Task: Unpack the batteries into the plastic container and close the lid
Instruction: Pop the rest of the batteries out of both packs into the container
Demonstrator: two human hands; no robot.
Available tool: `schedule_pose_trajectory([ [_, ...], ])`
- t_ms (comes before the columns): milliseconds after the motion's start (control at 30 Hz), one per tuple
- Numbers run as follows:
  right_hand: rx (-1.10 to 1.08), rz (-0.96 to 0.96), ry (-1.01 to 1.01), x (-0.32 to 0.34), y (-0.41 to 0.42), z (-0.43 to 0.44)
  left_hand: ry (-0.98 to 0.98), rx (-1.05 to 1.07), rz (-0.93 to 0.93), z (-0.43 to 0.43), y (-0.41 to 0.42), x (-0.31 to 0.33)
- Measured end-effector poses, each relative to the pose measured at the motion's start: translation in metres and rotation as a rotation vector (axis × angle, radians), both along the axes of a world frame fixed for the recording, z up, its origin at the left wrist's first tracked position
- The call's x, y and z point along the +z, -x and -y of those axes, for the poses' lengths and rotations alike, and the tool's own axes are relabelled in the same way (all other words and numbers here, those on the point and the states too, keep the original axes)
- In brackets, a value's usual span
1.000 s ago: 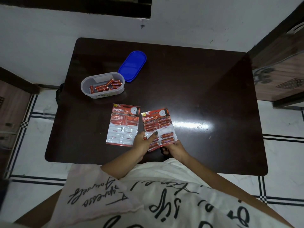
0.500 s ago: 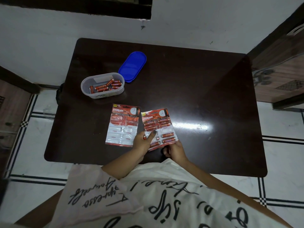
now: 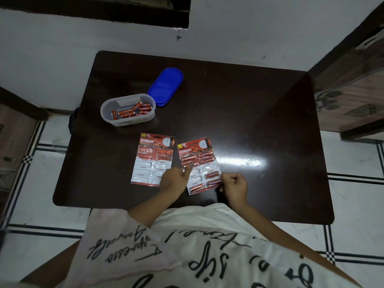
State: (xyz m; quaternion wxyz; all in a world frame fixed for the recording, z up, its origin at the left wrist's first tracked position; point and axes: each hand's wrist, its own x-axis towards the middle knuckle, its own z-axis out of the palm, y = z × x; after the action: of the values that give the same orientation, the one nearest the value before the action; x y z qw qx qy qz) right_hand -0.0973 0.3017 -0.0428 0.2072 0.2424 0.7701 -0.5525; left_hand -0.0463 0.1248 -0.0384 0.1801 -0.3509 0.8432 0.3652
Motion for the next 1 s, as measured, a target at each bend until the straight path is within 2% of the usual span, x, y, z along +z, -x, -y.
schedule_pose_trajectory([
  [133, 0.174, -0.147, -0.170, 0.011, 0.008, -0.006, 0.081, -0.104, 0.091, 0.005, -0.001, 0.011],
  [233, 0.193, -0.229, -0.241, 0.017, 0.013, -0.010, -0.006, -0.094, 0.096, 0.010, -0.002, 0.019],
  [333, 0.107, -0.225, -0.131, 0.026, 0.016, -0.008, -0.295, 0.028, 0.021, 0.018, 0.001, 0.036],
  [400, 0.128, -0.190, -0.013, 0.032, 0.018, 0.003, -0.464, 0.152, -0.038, 0.029, 0.004, 0.049],
  [467, 0.204, -0.127, 0.095, 0.043, 0.023, 0.027, -0.485, 0.226, -0.108, 0.046, 0.007, 0.054],
  [600, 0.383, -0.042, 0.228, 0.066, 0.040, 0.107, -0.355, 0.390, -0.252, 0.100, 0.016, 0.064],
  [667, 0.432, 0.036, 0.282, 0.078, 0.051, 0.159, -0.206, 0.414, -0.307, 0.133, 0.021, 0.072],
  [767, 0.457, 0.117, 0.293, 0.080, 0.071, 0.234, 0.103, 0.328, -0.405, 0.178, 0.034, 0.078],
  [833, 0.436, 0.162, 0.253, 0.075, 0.085, 0.271, 0.243, 0.248, -0.369, 0.200, 0.044, 0.072],
  [1000, 0.303, 0.263, 0.214, 0.065, 0.106, 0.330, 0.371, 0.108, -0.286, 0.239, 0.059, 0.050],
])
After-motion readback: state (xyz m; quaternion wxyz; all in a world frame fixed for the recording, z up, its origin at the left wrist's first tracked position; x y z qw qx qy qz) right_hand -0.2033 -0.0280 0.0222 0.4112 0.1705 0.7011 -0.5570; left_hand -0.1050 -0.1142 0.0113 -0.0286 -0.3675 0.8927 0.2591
